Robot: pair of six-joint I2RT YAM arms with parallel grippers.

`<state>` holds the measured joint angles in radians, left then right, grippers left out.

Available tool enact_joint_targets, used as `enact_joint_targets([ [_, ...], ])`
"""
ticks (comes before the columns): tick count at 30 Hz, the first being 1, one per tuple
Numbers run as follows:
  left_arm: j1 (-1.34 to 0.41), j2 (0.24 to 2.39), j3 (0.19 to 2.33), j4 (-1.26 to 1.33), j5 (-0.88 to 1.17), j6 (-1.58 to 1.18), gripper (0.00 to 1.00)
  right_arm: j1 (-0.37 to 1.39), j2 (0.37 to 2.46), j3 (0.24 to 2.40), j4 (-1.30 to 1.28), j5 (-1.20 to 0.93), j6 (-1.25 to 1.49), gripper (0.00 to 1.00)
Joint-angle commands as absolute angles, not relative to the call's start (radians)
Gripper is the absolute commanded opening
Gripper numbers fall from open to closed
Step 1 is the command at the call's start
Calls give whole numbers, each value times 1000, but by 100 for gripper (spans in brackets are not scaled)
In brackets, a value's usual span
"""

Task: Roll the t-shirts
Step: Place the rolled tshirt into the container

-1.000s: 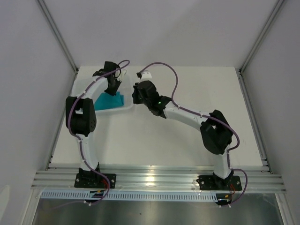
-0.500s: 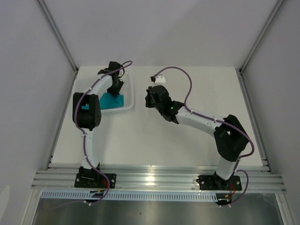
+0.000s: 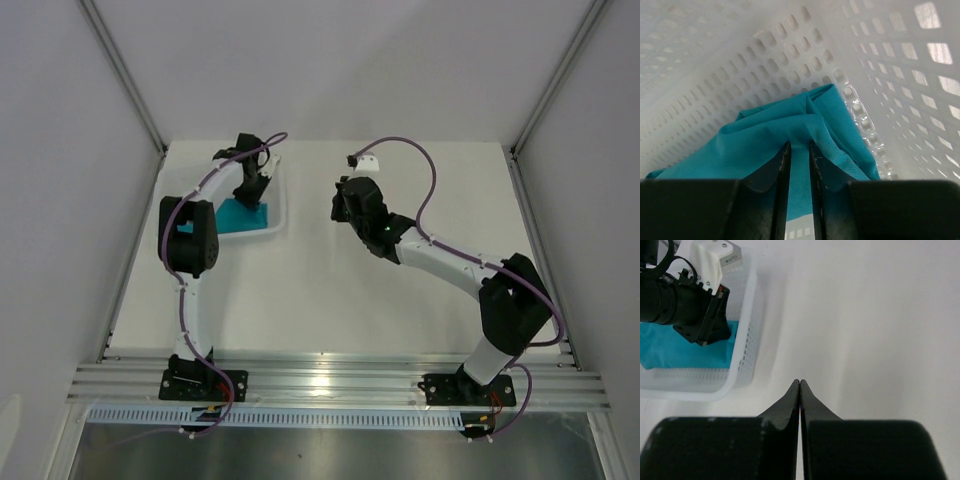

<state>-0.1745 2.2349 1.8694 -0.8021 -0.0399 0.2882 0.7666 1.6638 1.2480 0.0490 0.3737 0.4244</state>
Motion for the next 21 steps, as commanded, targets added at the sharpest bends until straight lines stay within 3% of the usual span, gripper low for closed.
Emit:
enact_joint_targets([
  [1, -187, 2230, 1852, -796, 21, 272, 25, 753, 1601, 1232, 84, 413, 413, 0],
  [13, -187, 2096, 1772, -730, 18, 302, 32, 741, 1559, 1232, 68, 414, 387, 0],
  [21, -187, 1938, 1779, -723, -60, 295, 48, 735, 1480, 1227, 14, 436, 333, 4],
])
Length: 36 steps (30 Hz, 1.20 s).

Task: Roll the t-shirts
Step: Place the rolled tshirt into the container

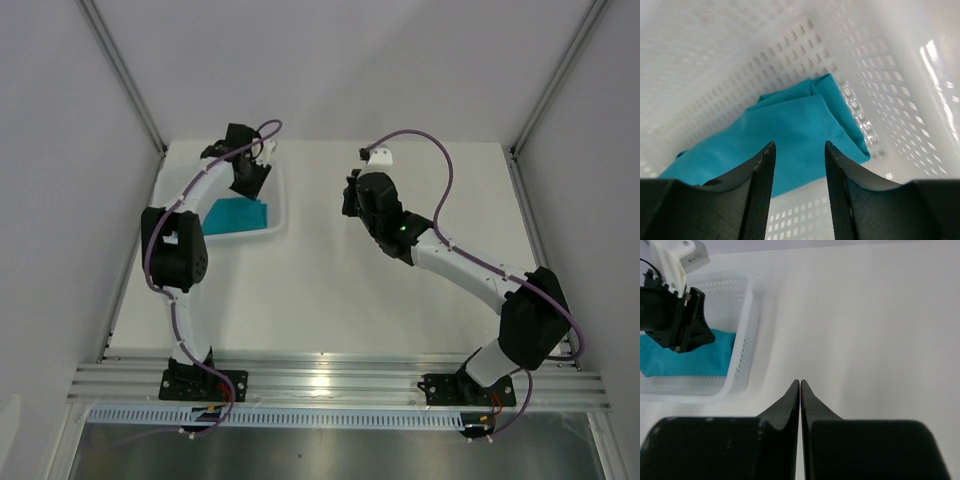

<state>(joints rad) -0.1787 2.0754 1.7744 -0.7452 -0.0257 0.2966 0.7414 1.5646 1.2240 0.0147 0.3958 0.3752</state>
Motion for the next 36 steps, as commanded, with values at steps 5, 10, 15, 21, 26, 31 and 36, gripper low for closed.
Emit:
enact_joint_targets([
  [5, -170, 1804, 1764, -715, -110, 261, 52, 712, 1408, 1209, -47, 413, 322, 7],
  [10, -83, 1736, 1706, -721, -124, 250, 53, 709, 1347, 1174, -84, 402, 330, 8],
  [15, 27, 1753, 1619, -742, -84, 256, 43, 709, 1305, 1126, -92, 393, 354, 8],
  [21, 43, 1845, 1555, -681, -87, 301, 37, 710, 1316, 1089, -86, 385, 371, 8],
  [26, 69, 1978, 1655, -699, -149, 279, 32, 707, 1341, 1060, -61, 385, 364, 7],
  [31, 107, 2052, 1693, -680, -221, 281, 30, 695, 1345, 1040, -42, 385, 348, 7],
  [36, 109, 2079, 1723, -675, -209, 288, 30, 675, 1362, 1032, -25, 364, 350, 7],
])
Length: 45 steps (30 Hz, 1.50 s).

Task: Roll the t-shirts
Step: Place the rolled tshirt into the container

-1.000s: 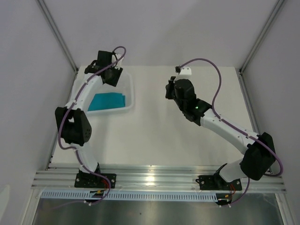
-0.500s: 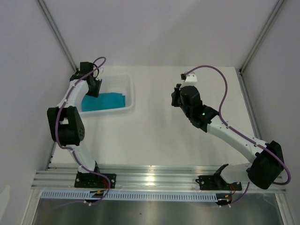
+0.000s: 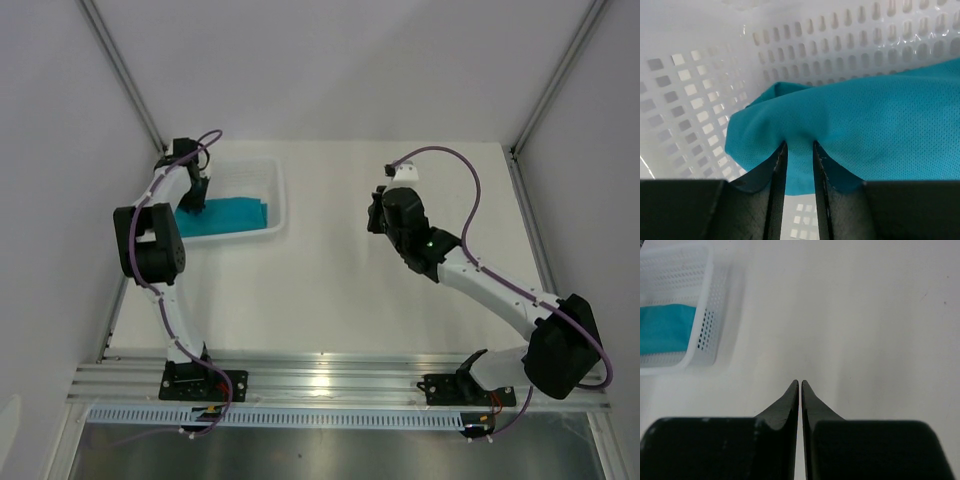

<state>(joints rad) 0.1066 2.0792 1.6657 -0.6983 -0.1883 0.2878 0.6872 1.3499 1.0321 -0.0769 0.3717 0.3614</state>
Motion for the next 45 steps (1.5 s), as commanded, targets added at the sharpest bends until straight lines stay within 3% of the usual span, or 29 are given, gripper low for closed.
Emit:
enact_joint_targets([
  [1, 109, 2080, 1729, -678, -204, 288, 30, 675, 1365, 1032, -22, 359, 348, 7],
  [22, 129, 2172, 1830, -713, -253, 298, 30, 666, 1325, 1025, -44, 379, 334, 6],
  [26, 121, 2042, 1787, -669, -172, 290, 37, 666, 1298, 1023, -60, 391, 321, 6],
  [34, 115, 1682, 1678, -591, -268, 295, 43, 618, 1166, 1029, -205, 442, 264, 13],
  [41, 135, 1357, 1367, -532, -357, 308, 48, 500, 1086, 1037, -386, 407, 193, 23],
  [45, 179, 1230, 1223, -577, -313, 275, 49, 453, 1066, 1026, -474, 410, 179, 38],
])
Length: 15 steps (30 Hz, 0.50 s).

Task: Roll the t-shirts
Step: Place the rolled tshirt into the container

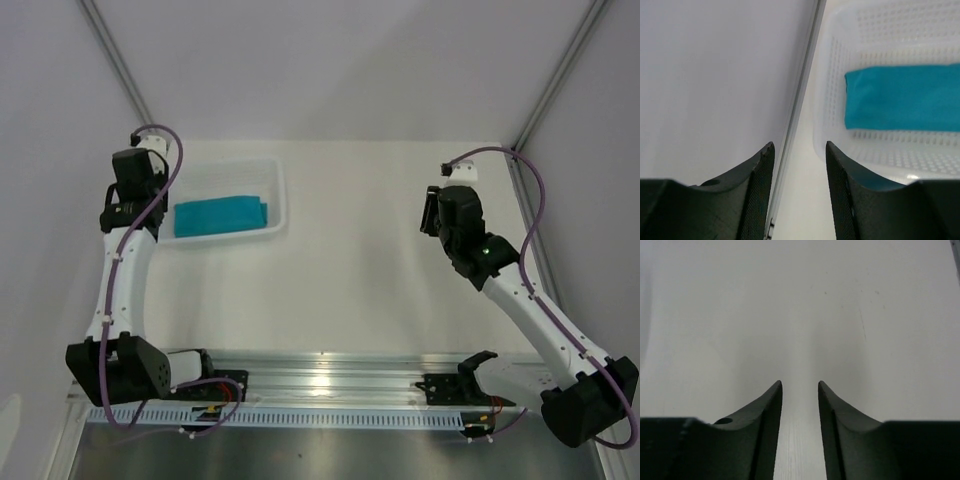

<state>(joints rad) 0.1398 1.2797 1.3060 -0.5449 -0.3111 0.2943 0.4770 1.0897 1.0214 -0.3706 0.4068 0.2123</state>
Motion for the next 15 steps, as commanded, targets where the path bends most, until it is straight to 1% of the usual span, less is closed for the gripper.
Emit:
enact_joint_targets([
  [1, 207, 1214, 1207, -581, -310, 265, 49, 434, 1062, 1020, -485, 411, 178, 41],
  [2, 222, 1195, 1192, -581, -304, 255, 51, 425, 1048, 1014, -501, 417, 182, 50],
  [3, 238, 1171, 1146, -572, -296, 250, 52, 414, 1042, 1000, -511, 425, 187, 54],
  [6, 302, 1155, 1097, -549, -319, 242, 54, 370, 1011, 968, -532, 426, 192, 67],
  [7, 331, 1151, 1068, -534, -352, 242, 54, 361, 1003, 960, -535, 428, 195, 73],
  [8, 348, 1146, 1039, -517, -363, 244, 54, 338, 991, 954, -540, 426, 199, 89],
  [11, 402, 1117, 980, -489, -368, 247, 56, 299, 957, 920, -538, 407, 207, 95],
  [15, 416, 1069, 914, -460, -406, 262, 57, 282, 919, 867, -514, 373, 210, 96],
])
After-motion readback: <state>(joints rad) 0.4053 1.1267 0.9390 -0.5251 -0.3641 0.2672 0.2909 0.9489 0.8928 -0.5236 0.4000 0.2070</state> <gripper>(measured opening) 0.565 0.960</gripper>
